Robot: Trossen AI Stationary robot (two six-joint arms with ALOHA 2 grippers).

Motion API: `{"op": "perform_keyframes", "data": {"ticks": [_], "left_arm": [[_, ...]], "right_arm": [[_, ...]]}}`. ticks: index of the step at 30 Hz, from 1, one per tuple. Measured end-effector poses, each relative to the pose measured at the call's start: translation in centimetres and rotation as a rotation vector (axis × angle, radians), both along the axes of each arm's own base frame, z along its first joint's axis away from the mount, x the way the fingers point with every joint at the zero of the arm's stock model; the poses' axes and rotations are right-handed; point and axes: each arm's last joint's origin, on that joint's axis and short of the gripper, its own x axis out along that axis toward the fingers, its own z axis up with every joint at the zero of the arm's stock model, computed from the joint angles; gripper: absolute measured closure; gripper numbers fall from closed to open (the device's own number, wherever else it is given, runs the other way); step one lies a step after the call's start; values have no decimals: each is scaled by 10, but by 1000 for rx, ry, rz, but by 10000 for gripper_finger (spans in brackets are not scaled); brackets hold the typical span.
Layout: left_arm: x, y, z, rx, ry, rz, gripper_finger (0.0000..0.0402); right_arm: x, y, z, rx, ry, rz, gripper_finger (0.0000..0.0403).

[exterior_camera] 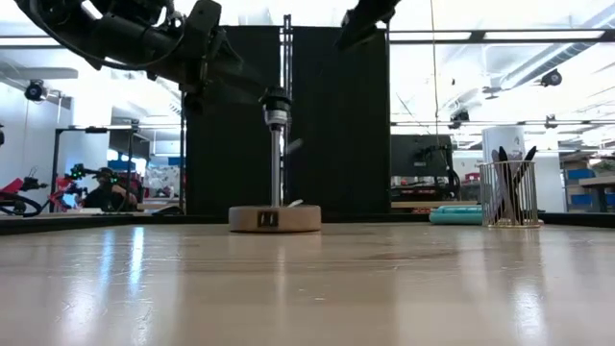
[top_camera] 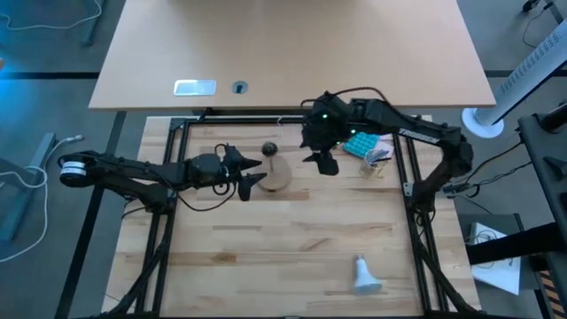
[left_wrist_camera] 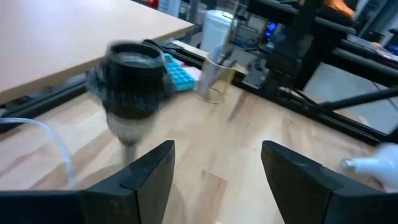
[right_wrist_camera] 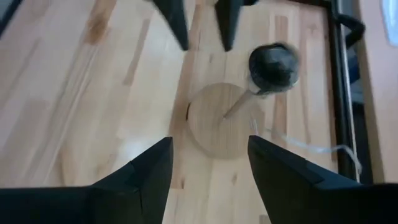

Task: Screw lightbulb
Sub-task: Insert the light bulb into the table lamp

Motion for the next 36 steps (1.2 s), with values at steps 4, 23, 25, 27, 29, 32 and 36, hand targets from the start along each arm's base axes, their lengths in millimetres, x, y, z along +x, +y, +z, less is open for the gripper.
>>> {"op": "perform_keyframes", "data": {"ticks": [4, 23, 25, 27, 29, 32, 36], "left_arm": [[1, -12, 0, 3, -1, -36, 170], [-17, -107, 4, 28, -56, -148, 170], [-22, -122, 3, 15, -78, -167, 170], [-25, -137, 0, 13, -91, -181, 170], [-26, -149, -4, 1, -108, -189, 170], [-23, -164, -16, -20, -106, -212, 170], [-15, -179, -32, 2, -60, -237, 170]], "right_arm": [[-24, 14, 18, 51, -15, -33, 197], [-67, 138, 8, 231, 218, -233, 197], [-67, 157, -6, 265, 269, -298, 197], [-67, 176, -22, 307, 315, -421, 197], [-68, 193, -38, 361, 365, -570, 197], [-75, 218, -63, 425, 434, -764, 197], [-82, 248, -97, 459, 500, -1006, 197]]}}
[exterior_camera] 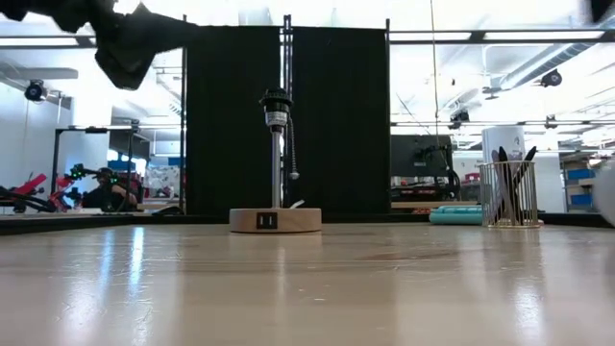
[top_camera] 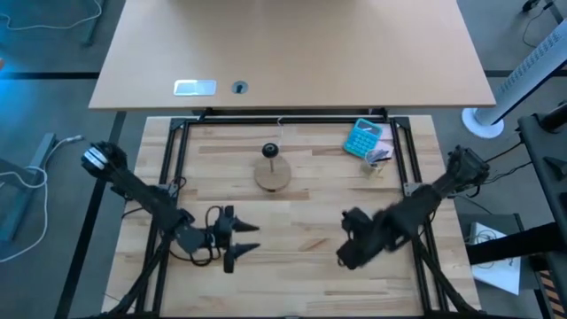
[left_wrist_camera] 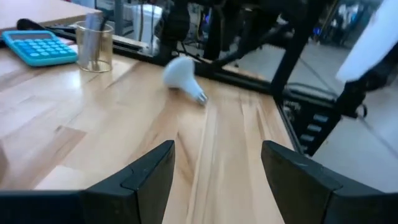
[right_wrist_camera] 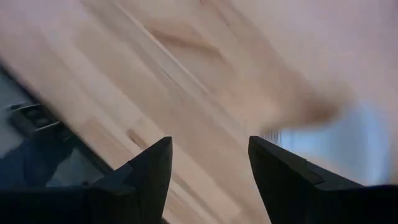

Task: Screw lightbulb
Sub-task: Insert the light bulb into the table lamp

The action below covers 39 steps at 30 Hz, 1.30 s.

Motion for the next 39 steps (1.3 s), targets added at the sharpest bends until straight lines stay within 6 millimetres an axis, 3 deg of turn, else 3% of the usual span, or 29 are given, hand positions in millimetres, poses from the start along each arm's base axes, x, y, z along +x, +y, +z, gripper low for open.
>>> {"op": "perform_keyframes", "data": {"ticks": [6, 10, 16, 22, 26, 32, 39], "left_arm": [[21, -23, -9, 95, 39, -45, 170], [29, -41, -8, 99, 37, -90, 170], [25, -64, -14, 73, 43, -105, 170], [16, -78, -27, 11, 65, -128, 170], [10, -87, -31, -15, 55, -150, 170], [7, -93, -39, -19, 62, -166, 170], [3, -95, -40, -24, 39, -92, 170]], "right_arm": [[4, 25, -50, -58, 128, -286, 197], [15, 24, -77, -128, 192, -324, 197], [34, 10, -104, -165, 293, -326, 173], [36, -19, -112, -195, 317, -370, 124], [39, -30, -122, -167, 293, -299, 113], [38, -37, -141, -154, 263, -295, 135], [34, -38, -151, -143, 238, -393, 190]]}}
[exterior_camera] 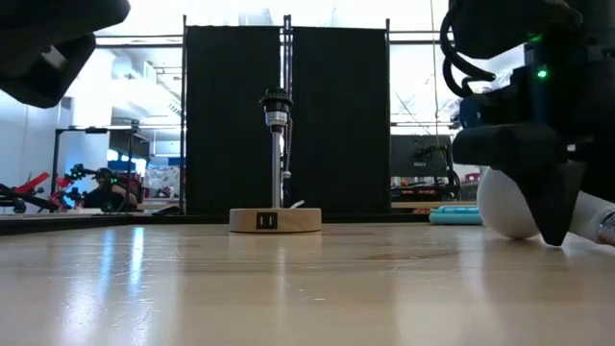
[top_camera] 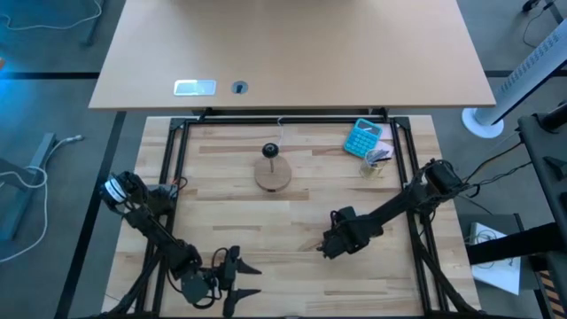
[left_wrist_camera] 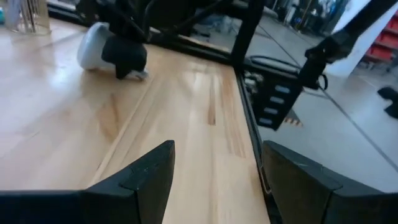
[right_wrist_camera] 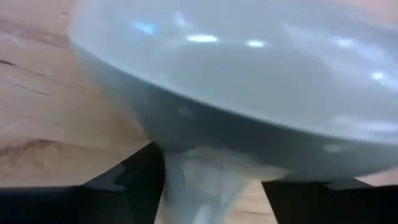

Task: Screw lightbulb
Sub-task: Insert the light bulb into the table lamp

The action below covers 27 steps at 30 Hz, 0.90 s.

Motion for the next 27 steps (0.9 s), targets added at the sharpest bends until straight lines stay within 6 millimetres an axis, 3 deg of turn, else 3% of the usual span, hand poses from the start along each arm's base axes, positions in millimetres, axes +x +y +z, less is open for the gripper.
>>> {"op": "perform_keyframes", "data": {"ticks": [6, 11, 19, 23, 27], "left_arm": [[1, -1, 8, -27, -53, 1, 170], [0, -1, 11, -37, -63, 6, 170], [0, 12, 20, 58, -90, 135, 170], [-6, 41, 26, 55, -94, 176, 170], [-23, 83, 26, 55, -96, 223, 170]], "right_arm": [[2, 1, 1, -9, -35, -7, 228], [17, 8, 22, -18, -123, 131, 258], [54, -1, 103, -217, -369, 524, 251], [77, -24, 147, -362, -474, 701, 249], [101, -59, 182, -499, -552, 828, 260]]}}
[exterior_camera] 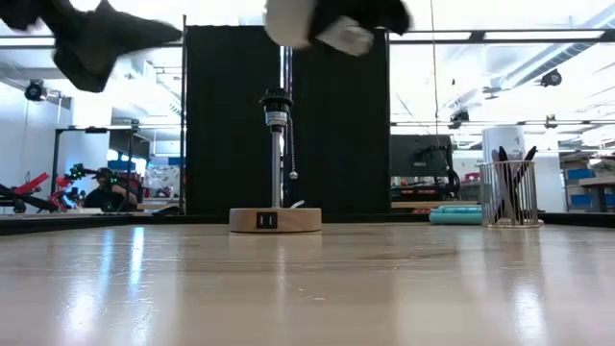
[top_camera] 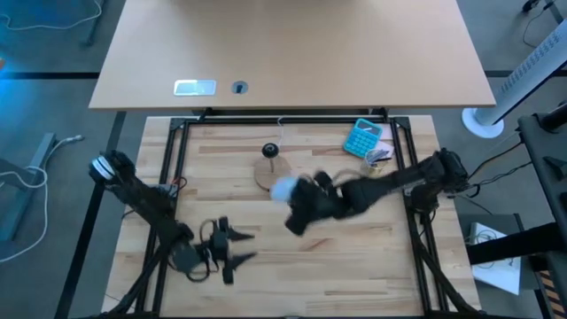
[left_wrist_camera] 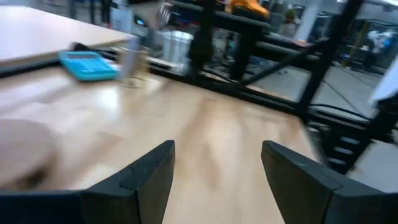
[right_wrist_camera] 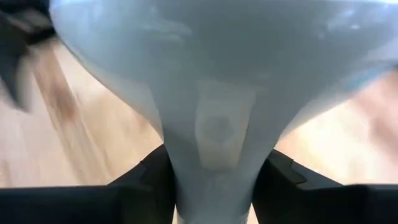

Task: Screw lightbulb
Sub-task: Insert the light bulb into the table lamp

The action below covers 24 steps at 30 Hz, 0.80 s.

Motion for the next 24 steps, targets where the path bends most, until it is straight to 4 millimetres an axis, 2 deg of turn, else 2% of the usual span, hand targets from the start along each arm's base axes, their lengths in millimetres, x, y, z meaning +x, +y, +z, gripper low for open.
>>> {"op": "perform_keyframes", "data": {"ticks": [6, 10, 14, 18, 24], "left_arm": [[-26, 63, -9, 43, 1, 51, 170], [-33, 96, -20, 19, 2, 64, 170], [-34, 117, -28, -6, 0, 75, 170], [-30, 128, -30, -10, 3, 130, 170], [-26, 142, -31, -17, -8, 198, 170]], "right_arm": [[30, -57, 37, -170, -258, 208, 257], [39, -92, 51, -203, -433, 331, 254], [45, -123, 46, -230, -514, 402, 262], [45, -143, 43, -257, -591, 462, 262], [39, -168, 15, -226, -731, 549, 254]]}}
